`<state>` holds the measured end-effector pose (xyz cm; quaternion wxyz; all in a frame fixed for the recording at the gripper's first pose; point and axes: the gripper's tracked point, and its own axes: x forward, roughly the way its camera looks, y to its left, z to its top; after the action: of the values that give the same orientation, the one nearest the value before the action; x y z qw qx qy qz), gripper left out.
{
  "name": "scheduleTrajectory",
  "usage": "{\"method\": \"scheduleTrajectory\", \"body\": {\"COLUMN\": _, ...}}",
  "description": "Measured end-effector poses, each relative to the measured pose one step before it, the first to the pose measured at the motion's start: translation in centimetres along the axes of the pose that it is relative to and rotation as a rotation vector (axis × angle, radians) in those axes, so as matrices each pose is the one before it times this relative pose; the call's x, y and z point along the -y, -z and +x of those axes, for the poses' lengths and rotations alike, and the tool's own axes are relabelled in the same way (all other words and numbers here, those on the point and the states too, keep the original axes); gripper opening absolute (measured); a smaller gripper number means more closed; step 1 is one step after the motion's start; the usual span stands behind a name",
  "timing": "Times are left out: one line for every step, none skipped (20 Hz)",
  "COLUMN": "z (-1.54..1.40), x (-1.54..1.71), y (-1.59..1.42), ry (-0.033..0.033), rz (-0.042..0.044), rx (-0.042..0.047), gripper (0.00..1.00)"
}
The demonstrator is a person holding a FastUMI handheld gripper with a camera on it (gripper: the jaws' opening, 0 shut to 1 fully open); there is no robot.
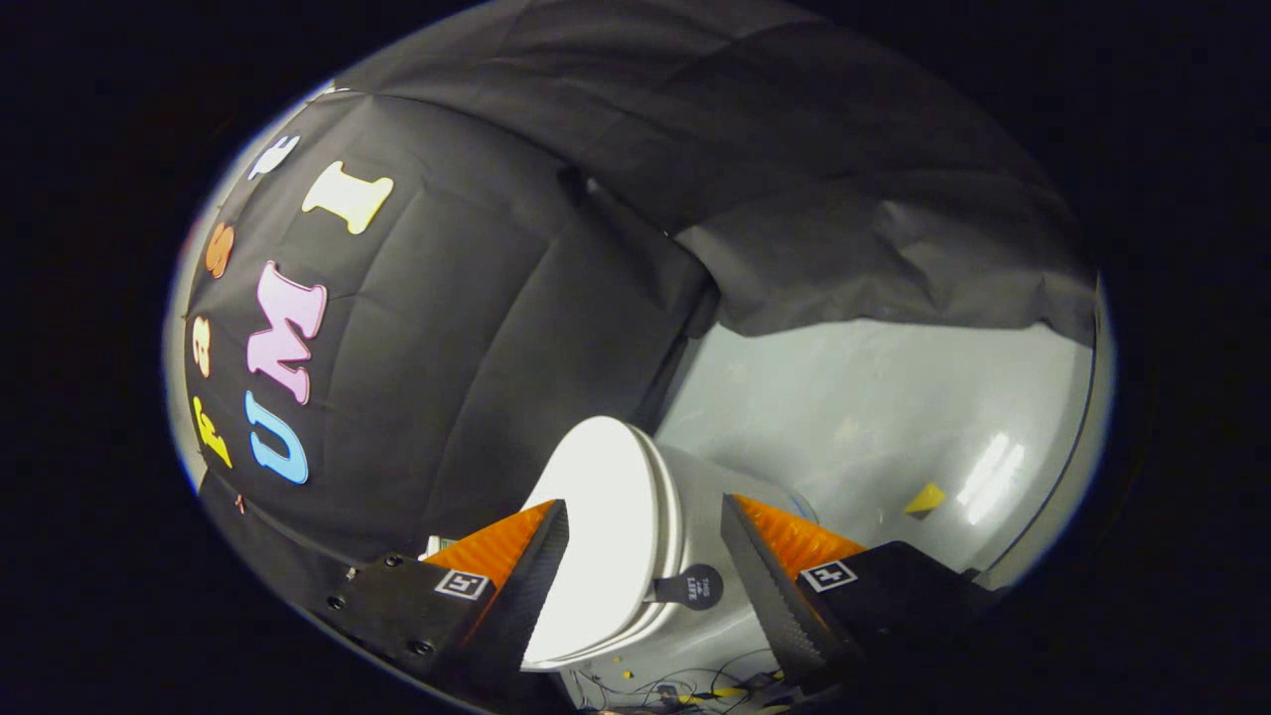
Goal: Open the toilet lid.
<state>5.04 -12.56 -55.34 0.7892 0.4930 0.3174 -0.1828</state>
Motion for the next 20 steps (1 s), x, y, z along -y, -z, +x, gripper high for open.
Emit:
{"method": "scheduleTrajectory", "body": {"z": 0.521, "x": 0.484, "y": 1.066, "ry": 0.01034, "rz": 0.02042, "rx": -0.02638, "gripper": 0.98}}
{"method": "scheduleTrajectory", "body": {"z": 0.425, "x": 0.415, "y": 0.901, "ry": 0.00442, "rz": 0.02189, "rx": -0.02417, "gripper": 0.98}}
{"method": "scheduleTrajectory", "body": {"z": 0.294, "x": 0.452, "y": 0.838, "ry": 0.00282, "rz": 0.02079, "rx": -0.02568, "gripper": 0.97}}
{"method": "scheduleTrajectory", "body": {"z": 0.033, "x": 0.806, "y": 0.672, "ry": 0.00092, "rz": 0.01728, "rx": -0.02208, "gripper": 0.98}}
{"method": "scheduleTrajectory", "body": {"z": 0.262, "x": 0.558, "y": 0.441, "ry": 0.00387, "rz": 0.01494, "rx": -0.01512, "gripper": 0.98}}
{"method": "scheduleTrajectory", "body": {"z": 0.437, "x": 0.335, "y": 0.446, "ry": 0.00393, "rz": 0.01162, "rx": -0.01013, "gripper": 0.98}}
{"method": "scheduleTrajectory", "body": {"z": 0.493, "x": 0.217, "y": 0.462, "ry": -0.00104, "rz": 0.01153, "rx": -0.00949, "gripper": 0.98}}
{"method": "scheduleTrajectory", "body": {"z": -0.291, "x": 0.385, "y": 0.111, "ry": -0.00167, "rz": 0.00604, "rx": -0.00859, "gripper": 0.96}}
{"method": "scheduleTrajectory", "body": {"z": 0.26, "x": -0.006, "y": 0.294, "ry": -0.00763, "rz": 0.00217, "rx": -0.00929, "gripper": 0.95}}
{"method": "scheduleTrajectory", "body": {"z": 0.176, "x": -0.031, "y": 0.346, "ry": -0.00662, "rz": 0.00094, "rx": -0.01142, "gripper": 0.89}}
{"method": "scheduleTrajectory", "body": {"z": 0.355, "x": 0.128, "y": 0.57, "ry": -0.00588, "rz": 0.00209, "rx": -0.02236, "gripper": 0.82}}
{"method": "scheduleTrajectory", "body": {"z": 0.618, "x": 0.161, "y": 0.787, "ry": 0.00239, "rz": 0.00175, "rx": -0.02979, "gripper": 0.8}}
{"method": "scheduleTrajectory", "body": {"z": 0.4, "x": 0.223, "y": 0.505, "ry": 0.00558, "rz": 0.00156, "rx": -0.02329, "gripper": 0.68}}
{"method": "scheduleTrajectory", "body": {"z": 0.486, "x": -0.033, "y": 0.334, "ry": -0.00765, "rz": 0.00385, "rx": -0.01263, "gripper": 0.66}}
{"method": "scheduleTrajectory", "body": {"z": 0.168, "x": -0.27, "y": -0.041, "ry": -0.01568, "rz": 0.00475, "rx": -0.00447, "gripper": 0.66}}
{"method": "scheduleTrajectory", "body": {"z": 0.464, "x": 0.306, "y": 0.205, "ry": 0.00909, "rz": 0.00287, "rx": -0.00011, "gripper": 0.54}}
{"method": "scheduleTrajectory", "body": {"z": 0.065, "x": 0.625, "y": 0.347, "ry": 0.01271, "rz": 0.00458, "rx": -0.00323, "gripper": 0.42}}
{"method": "scheduleTrajectory", "body": {"z": 0.714, "x": -0.213, "y": 0.077, "ry": -0.01642, "rz": 0.01311, "rx": 0.00387, "gripper": 0.29}}
{"method": "scheduleTrajectory", "body": {"z": -1.246, "x": -0.207, "y": -0.599, "ry": -0.0044, "rz": 0.00456, "rx": 0.00203, "gripper": 0.17}}
{"method": "scheduleTrajectory", "body": {"z": -0.416, "x": -0.667, "y": 0.028, "ry": -0.03238, "rz": 0.00071, "rx": 0.00642, "gripper": 0.17}}
